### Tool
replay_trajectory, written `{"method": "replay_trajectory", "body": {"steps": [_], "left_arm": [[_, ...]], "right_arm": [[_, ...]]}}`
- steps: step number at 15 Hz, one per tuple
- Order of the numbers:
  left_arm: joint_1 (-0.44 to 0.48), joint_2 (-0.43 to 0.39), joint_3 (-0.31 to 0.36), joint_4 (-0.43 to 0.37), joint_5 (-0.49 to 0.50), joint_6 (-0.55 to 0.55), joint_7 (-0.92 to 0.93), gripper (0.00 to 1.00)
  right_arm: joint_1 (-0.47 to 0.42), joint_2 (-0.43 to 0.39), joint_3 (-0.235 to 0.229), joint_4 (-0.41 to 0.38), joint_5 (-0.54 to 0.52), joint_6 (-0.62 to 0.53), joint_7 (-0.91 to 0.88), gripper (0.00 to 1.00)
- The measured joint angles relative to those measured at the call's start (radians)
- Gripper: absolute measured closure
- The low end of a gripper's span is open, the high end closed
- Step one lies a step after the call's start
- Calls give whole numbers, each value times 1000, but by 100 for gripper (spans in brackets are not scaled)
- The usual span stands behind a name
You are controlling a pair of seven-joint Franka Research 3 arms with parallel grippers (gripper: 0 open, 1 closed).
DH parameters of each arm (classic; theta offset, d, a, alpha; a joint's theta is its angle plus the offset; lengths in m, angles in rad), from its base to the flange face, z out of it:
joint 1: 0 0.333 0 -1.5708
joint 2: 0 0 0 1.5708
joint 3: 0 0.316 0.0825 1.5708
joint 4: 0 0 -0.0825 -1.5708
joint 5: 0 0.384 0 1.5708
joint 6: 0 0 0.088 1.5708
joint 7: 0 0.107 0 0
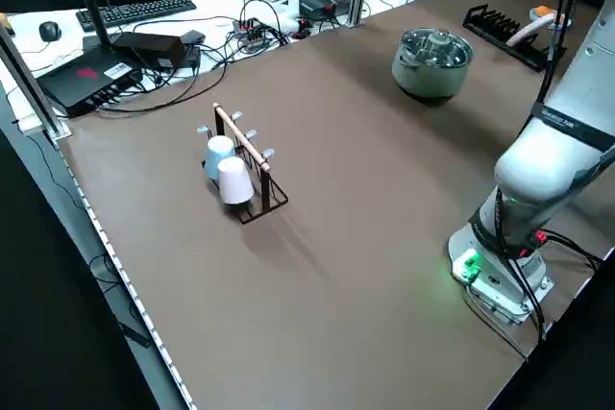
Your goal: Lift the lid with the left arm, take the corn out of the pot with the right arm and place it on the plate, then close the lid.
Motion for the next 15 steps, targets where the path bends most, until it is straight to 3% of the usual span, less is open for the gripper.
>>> {"method": "replay_trajectory", "body": {"steps": [4,15], "left_arm": [[37,-57,75,-9,-47,-17,23,0],[62,-82,67,-42,-51,-20,80,0]], "right_arm": [[6,-2,-1,-7,0,2,0,0],[25,-7,-5,-57,-9,95,0,0]]}}
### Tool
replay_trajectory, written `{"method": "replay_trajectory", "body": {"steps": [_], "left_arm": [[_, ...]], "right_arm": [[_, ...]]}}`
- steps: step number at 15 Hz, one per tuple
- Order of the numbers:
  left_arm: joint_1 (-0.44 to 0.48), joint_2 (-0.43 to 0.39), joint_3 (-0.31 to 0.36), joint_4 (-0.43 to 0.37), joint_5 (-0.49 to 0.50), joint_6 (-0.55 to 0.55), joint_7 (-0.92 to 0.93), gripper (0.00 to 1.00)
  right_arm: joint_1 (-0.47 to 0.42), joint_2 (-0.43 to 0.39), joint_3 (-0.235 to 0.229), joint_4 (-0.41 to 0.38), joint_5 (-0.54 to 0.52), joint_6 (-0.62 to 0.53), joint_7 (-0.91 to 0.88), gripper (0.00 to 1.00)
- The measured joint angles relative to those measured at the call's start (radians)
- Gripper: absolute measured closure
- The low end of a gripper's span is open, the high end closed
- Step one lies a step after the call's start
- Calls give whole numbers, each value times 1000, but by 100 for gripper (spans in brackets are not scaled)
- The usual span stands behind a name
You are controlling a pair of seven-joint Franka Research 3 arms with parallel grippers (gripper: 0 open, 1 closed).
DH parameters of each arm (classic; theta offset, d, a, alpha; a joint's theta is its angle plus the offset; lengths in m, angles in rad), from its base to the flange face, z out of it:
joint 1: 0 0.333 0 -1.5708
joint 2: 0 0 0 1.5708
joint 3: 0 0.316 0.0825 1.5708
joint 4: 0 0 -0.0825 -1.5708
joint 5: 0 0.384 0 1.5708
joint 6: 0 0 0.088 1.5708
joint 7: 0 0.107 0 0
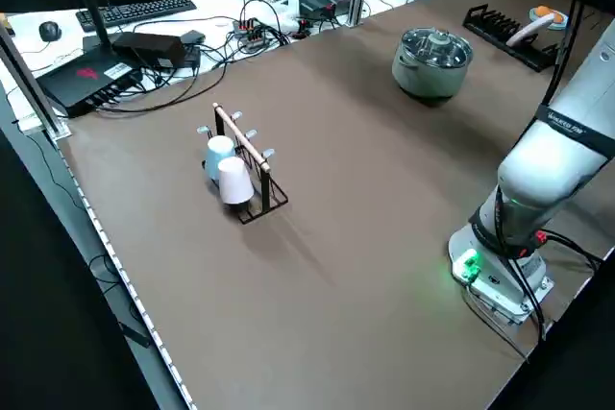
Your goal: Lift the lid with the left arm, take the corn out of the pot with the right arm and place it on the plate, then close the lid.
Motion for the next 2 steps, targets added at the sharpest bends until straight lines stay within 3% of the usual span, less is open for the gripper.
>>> {"method": "replay_trajectory", "body": {"steps": [2], "left_arm": [[0,0,0,-1,0,0,0,0]], "right_arm": [[1,0,0,-8,-11,11,-1,0]]}}
